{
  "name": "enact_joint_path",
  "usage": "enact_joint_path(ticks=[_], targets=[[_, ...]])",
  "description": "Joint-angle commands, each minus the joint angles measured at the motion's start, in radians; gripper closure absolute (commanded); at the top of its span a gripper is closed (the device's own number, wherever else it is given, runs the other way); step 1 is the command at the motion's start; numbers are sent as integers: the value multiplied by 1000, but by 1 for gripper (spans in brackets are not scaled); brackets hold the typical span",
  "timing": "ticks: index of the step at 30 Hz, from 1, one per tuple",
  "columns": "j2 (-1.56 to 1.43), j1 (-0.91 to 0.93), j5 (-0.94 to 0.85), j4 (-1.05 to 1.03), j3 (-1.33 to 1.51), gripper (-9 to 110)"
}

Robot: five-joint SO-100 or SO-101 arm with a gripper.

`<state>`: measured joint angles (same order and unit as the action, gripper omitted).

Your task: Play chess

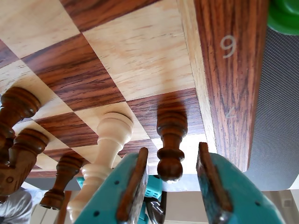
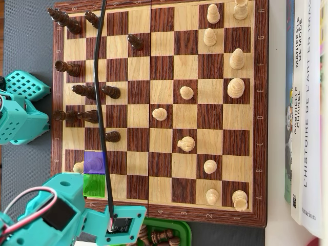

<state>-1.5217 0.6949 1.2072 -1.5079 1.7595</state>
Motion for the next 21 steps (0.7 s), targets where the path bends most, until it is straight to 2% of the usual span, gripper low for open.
enact_joint_path(ticks=[1, 21], targets=[[-6, 8, -8, -3, -40, 86], [-6, 31, -8, 5, -38, 88]])
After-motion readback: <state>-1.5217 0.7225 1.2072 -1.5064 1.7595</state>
